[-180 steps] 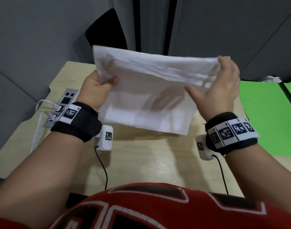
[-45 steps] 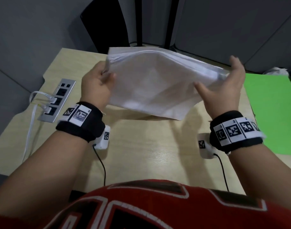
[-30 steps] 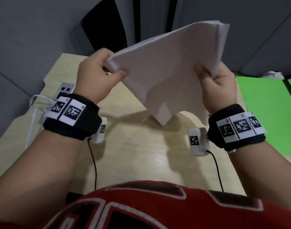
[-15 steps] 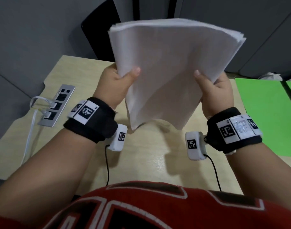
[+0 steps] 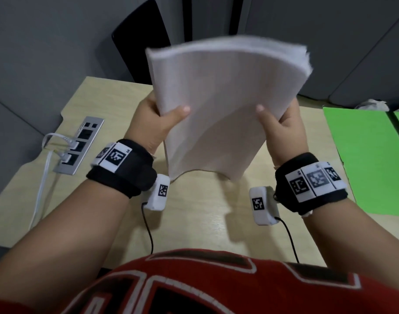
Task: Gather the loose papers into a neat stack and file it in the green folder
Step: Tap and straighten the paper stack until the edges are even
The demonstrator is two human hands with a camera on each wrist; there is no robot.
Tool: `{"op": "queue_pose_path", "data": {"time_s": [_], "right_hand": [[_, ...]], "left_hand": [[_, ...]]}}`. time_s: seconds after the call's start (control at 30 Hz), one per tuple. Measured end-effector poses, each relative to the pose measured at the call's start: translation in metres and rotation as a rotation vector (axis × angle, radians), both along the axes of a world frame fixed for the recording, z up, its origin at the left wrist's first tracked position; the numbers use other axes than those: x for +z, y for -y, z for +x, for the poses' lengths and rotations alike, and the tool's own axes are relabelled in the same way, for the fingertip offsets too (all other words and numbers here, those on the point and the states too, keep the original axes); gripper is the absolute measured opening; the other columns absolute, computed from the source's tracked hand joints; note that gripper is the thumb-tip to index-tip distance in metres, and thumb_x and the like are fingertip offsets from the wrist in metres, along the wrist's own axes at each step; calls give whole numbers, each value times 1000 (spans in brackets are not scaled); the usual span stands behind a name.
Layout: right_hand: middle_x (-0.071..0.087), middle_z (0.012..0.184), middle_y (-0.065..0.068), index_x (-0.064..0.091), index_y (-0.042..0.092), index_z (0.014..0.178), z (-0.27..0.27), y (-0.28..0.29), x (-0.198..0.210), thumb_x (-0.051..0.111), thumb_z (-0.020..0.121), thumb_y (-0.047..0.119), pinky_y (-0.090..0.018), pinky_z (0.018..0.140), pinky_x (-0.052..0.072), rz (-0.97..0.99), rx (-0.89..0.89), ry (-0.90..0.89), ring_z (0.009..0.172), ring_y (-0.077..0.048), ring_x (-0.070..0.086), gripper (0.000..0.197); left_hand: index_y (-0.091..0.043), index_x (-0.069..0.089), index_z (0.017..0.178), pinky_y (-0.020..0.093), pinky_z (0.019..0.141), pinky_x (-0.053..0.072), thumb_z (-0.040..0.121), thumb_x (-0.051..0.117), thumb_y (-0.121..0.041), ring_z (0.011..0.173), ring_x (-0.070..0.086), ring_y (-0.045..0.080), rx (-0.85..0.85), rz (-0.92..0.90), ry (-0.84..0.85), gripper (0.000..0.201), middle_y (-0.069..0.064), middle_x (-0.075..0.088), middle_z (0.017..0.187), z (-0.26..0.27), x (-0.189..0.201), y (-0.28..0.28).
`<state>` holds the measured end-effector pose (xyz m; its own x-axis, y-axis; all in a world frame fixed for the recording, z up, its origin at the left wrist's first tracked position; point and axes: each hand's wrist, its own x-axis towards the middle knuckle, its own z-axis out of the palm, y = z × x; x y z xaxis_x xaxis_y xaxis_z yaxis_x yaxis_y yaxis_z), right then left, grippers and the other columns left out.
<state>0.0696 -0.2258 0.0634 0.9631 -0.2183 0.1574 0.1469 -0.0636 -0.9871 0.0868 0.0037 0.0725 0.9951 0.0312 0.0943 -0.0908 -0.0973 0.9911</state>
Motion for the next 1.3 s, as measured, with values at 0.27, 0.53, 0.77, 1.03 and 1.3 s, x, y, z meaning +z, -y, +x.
{"op": "queue_pose_path", "data": {"time_s": [0.27,0.53,0.77,1.03,1.3], "right_hand": [[65,96,12,60,32,100,-4,-10,2,49,93,12,-32,88,51,-151,-11,-12,95,-9,61,23],[66,106,2,59,24,110,-3,-5,-16,54,92,13,-34,89,50,-211,17,-164,101,-15,61,22],[45,140,0,33,18,140,9,18,0,76,73,27,-32,101,47,-246,-210,-69,119,-13,54,81],[60,103,31,67,38,103,2,12,22,61,81,11,-12,88,46,-590,66,1,96,16,55,35],[70,61,17,68,22,76,3,34,-5,66,86,9,-16,56,50,-116,-45,-142,58,2,63,15]], "left_hand": [[-14,68,104,25,78,55,88,64,-25,88,70,12,60,113,-76,19,-4,72,92,-4,-8,1],[-11,66,101,23,73,43,89,63,-23,88,63,21,-1,395,-309,17,4,67,94,-15,-39,5],[-19,66,90,29,63,33,90,51,-12,74,52,22,8,682,34,16,3,58,73,1,1,-10],[-30,67,94,38,62,47,77,47,-3,76,58,30,-277,1175,235,37,4,65,77,11,21,-5],[-26,64,82,32,65,48,74,67,-27,77,60,24,50,929,-45,9,0,66,78,20,-3,-49]]}}
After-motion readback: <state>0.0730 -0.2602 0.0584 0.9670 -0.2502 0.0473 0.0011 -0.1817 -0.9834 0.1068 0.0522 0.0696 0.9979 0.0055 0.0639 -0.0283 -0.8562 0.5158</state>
